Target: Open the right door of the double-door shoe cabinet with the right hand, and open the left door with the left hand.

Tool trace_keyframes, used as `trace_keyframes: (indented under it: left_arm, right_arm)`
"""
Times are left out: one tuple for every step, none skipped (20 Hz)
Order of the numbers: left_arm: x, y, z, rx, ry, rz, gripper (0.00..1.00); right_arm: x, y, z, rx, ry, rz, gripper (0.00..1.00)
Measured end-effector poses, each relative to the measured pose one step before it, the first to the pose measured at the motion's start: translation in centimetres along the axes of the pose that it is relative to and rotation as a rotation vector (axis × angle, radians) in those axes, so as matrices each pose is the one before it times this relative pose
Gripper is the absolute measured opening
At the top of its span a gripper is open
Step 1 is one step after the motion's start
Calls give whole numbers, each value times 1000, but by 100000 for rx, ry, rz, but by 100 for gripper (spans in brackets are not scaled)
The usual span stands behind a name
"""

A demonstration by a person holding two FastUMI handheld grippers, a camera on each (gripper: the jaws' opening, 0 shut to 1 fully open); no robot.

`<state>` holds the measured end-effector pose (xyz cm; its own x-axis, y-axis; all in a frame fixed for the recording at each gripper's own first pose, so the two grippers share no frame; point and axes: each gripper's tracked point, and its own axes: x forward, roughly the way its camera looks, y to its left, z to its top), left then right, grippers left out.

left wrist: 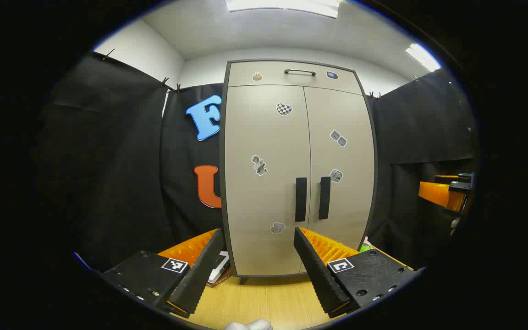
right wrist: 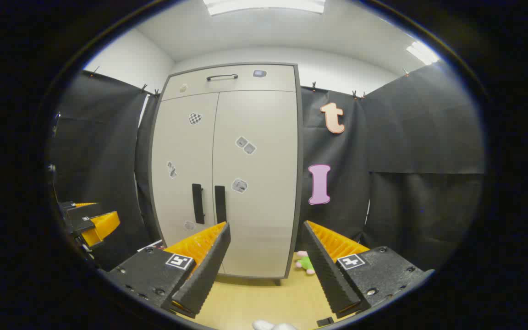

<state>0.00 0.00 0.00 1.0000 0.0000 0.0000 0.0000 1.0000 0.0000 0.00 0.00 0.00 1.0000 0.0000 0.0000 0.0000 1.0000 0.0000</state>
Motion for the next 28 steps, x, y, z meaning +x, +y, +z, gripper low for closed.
trace_keyframes:
  left_arm:
    - [-6, 164, 78, 563, -230, 487, 94]
    - [57, 118, 9, 388, 17, 253, 94]
    - [4, 84, 20, -72, 116, 218, 95]
    - [-2, 72, -46, -452, 1, -36, 95]
    - [25, 76, -12, -236, 170, 308, 95]
    - [26, 124, -55, -232, 92, 160, 95]
    - [-40, 97, 114, -441, 31, 65, 95]
    - [71, -11, 107, -157, -137, -133, 95]
    - [137, 31, 46, -222, -115, -226, 95]
    - [-35, 69, 97, -180, -293, 29, 95]
    - [24, -90, 25, -51, 82, -346, 95]
    - [-15, -54, 26, 257, -224, -181, 95]
    - [71, 7, 11, 609, 43, -37, 95]
    - [-60, 7, -17, 515, -80, 131, 95]
    - [142, -83, -159, 258, 271, 26, 95]
    - [-43, -55, -79, -62, 18, -216, 95]
    - [-20, 86, -110, -77, 85, -67, 95]
    - [-67, 114, -87, -186, 302, -83, 95]
    - [-107, 172, -102, -170, 177, -100, 94]
    - [-93, 145, 1, -87, -50, 91, 94]
    - [-175, 192, 83, 145, -21, 146, 95]
    - [-211, 128, 102, -139, -829, 161, 95]
    - [-209, 113, 125, -212, -330, 214, 95]
    - [-116, 154, -58, -90, -119, 629, 94]
    - [-219, 194, 34, 148, -79, 729, 94]
    - [-126, 92, -56, 344, 372, 786, 94]
    - [-141, 137, -73, 527, 431, 1091, 94]
    - [-153, 242, -85, 573, 188, 1671, 94]
  right_arm:
    - [85, 69, 49, -537, -13, 3, 99]
    - [-95, 112, -20, -296, -74, -6, 99]
    - [78, 109, 202, 1, -275, -23, 99]
    - [1, -24, -34, -86, -65, -110, 99]
    - [-38, -4, 49, -130, 26, -310, 98]
    - [53, -36, -46, 14, 58, -82, 98]
    - [-93, 42, -98, 24, 162, -54, 99]
    - [197, 68, 25, 121, 249, 113, 99]
    - [-43, 30, -52, 345, -119, 98, 99]
    - [83, 34, -142, 33, 423, -13, 99]
    - [123, 51, 14, -149, 208, 142, 99]
    - [188, 9, -95, -11, 135, -185, 99]
    - [52, 76, -29, 14, 96, -9, 99]
    - [257, 157, -44, 40, -132, -127, 99]
    - [258, 179, -96, -80, 187, -99, 99]
    - [389, 302, -134, -27, 269, 117, 99]
    - [381, 380, -79, 132, -65, 221, 99]
    - [451, 380, -213, -3, 210, -200, 99]
    - [542, 360, -152, -263, 136, -17, 99]
    - [765, 550, -74, 4, 304, 200, 99]
    - [833, 555, -21, 349, 173, 244, 99]
    - [905, 687, 9, 461, -427, 660, 99]
    - [984, 650, 106, -13, -462, 471, 99]
    - [997, 696, -99, -542, -67, 431, 99]
    - [1158, 660, -62, -347, -79, 572, 99]
    - [1152, 631, -180, 176, 290, 730, 99]
    - [1241, 622, -188, 451, 108, 692, 99]
    - [1422, 479, -43, 411, 283, 198, 99]
